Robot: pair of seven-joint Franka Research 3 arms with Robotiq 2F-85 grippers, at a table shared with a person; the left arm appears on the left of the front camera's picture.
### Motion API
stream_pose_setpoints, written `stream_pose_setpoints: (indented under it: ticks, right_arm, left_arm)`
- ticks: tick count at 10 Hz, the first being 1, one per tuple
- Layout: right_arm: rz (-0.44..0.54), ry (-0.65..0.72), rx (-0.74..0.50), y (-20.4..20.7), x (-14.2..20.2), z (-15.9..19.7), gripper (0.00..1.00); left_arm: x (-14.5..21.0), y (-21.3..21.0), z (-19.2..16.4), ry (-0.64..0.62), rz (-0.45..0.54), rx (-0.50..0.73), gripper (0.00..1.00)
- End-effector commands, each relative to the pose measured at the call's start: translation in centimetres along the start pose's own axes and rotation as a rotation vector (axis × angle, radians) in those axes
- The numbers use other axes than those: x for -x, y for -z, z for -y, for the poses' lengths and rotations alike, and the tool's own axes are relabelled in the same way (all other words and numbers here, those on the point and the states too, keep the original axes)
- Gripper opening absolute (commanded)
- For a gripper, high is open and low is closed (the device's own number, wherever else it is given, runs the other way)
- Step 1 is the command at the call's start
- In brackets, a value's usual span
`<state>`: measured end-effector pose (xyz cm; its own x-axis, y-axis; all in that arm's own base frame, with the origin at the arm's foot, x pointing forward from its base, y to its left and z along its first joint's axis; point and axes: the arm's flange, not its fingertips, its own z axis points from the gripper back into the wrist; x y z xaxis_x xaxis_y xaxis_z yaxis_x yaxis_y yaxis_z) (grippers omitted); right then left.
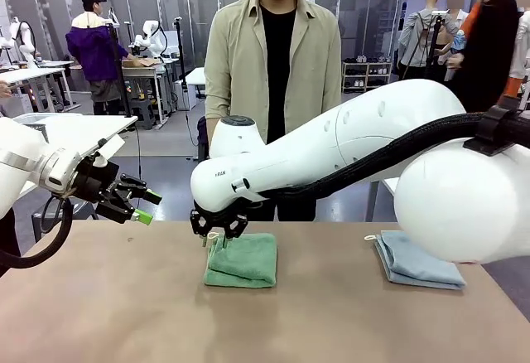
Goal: Fold the towels and place them in the basket.
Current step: When a person lays out a Towel with hook on the table, fold it in half twice.
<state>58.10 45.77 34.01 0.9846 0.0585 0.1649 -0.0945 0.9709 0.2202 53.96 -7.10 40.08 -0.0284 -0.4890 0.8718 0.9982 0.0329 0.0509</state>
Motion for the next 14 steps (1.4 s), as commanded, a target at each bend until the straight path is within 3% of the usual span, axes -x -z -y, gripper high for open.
stream_pose_setpoints:
  ticks: [1,3,7,11,14]
  right_arm:
    - [0.005,0.011,-0.008,-1.0,0.6,-0.4,0.75]
    - [-0.005,-0.003,0.008,-5.2,2.4,1.3,0.75]
    - [0.054,0.059,-0.060,-13.8,5.8,8.0,0.75]
    - [0.121,0.110,-0.035,-16.3,7.3,10.9,0.75]
    - [0.101,0.115,-0.029,-16.6,6.0,9.6,0.75]
  left_arm:
    - [-0.1,-0.1,0.0,-0.010,0.010,0.004,0.90]
    - [-0.1,-0.1,0.0,-0.010,0.010,0.004,0.90]
    - [-0.1,-0.1,0.0,-0.010,0.010,0.004,0.90]
    - [-0.1,-0.1,0.0,-0.010,0.010,0.004,0.90]
    - [-0.1,-0.1,0.0,-0.010,0.010,0.004,0.90]
